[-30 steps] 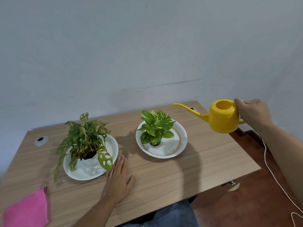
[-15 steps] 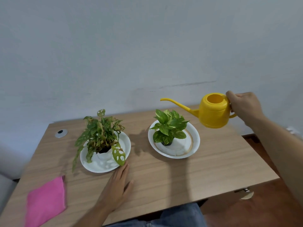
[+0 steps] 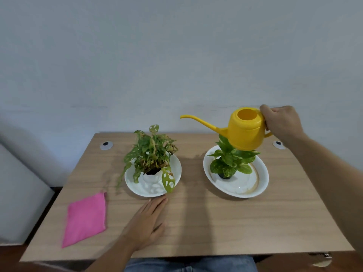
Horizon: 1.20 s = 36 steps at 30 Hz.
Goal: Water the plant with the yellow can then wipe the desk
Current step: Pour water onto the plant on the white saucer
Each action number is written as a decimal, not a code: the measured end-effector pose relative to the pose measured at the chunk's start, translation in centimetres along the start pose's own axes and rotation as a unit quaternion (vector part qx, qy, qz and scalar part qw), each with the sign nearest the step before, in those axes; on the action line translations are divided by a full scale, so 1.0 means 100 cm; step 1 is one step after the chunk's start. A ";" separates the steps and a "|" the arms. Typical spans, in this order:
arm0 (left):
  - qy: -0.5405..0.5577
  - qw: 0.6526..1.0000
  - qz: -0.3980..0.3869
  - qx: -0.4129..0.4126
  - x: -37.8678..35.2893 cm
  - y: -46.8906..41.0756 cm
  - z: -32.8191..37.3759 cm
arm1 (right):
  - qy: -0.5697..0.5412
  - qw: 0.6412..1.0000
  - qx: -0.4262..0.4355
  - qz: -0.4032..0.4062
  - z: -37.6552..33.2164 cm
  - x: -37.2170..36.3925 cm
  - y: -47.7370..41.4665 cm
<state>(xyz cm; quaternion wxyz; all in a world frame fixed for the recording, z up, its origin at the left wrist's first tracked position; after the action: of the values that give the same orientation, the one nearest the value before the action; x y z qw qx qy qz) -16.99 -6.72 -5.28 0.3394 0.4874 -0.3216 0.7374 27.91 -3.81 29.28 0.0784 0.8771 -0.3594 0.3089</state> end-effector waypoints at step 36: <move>-0.031 0.994 0.065 0.080 -0.009 0.007 0.006 | 0.081 0.995 0.043 -0.036 -0.009 -0.025 0.004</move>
<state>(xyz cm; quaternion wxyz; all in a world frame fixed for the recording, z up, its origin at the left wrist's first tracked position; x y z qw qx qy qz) -17.02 -7.78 -6.02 0.2404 0.5138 -0.3034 0.7656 25.80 -2.33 28.51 0.0799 0.8643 -0.3063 0.3909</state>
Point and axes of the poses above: each hand's wrist, its own y-axis away from the middle knuckle, its own x-axis out of the back of the hand, z = x × y, the point moved 3 cm from there along -y, towards the middle knuckle, and after that the axes turned 14 degrees about -x, right-handed, at the moved point
